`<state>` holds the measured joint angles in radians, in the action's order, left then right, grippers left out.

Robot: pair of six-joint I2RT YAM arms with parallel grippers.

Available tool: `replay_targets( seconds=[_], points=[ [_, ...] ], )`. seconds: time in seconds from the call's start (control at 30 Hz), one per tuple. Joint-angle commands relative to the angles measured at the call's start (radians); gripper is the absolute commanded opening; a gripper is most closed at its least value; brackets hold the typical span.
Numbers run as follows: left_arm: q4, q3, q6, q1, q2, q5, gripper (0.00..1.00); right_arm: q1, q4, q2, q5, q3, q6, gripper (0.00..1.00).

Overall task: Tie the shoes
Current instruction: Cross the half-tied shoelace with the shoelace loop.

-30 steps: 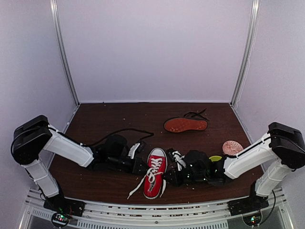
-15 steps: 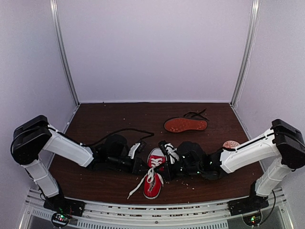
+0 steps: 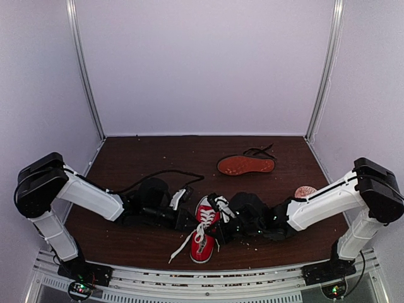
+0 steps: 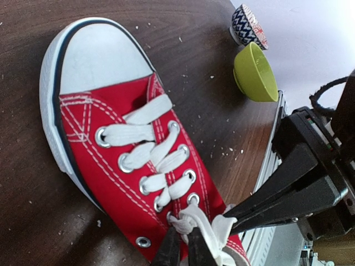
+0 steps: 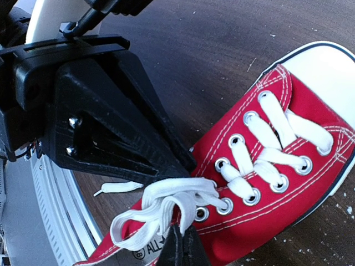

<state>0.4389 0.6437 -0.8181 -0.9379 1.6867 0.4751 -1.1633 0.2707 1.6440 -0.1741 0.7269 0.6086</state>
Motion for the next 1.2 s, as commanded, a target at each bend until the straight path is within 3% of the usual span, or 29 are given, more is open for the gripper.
replay_targets(
  seconds=[0.0,0.3,0.67,1.17],
  points=[
    [0.016,0.021,-0.002,-0.006,-0.005,-0.005,0.13,-0.010,-0.034,0.001,0.020,-0.006,0.009,0.00],
    [0.020,0.014,-0.006,-0.006,-0.009,-0.010,0.19,-0.029,-0.091,-0.009,0.016,0.000,0.036,0.00],
    [0.049,0.006,-0.002,-0.006,-0.007,0.024,0.22,-0.025,-0.116,0.092,0.017,0.093,0.055,0.00],
    [0.079,0.018,-0.006,-0.006,0.026,0.040,0.25,-0.005,-0.082,0.097,0.034,0.086,0.057,0.00]
  ],
)
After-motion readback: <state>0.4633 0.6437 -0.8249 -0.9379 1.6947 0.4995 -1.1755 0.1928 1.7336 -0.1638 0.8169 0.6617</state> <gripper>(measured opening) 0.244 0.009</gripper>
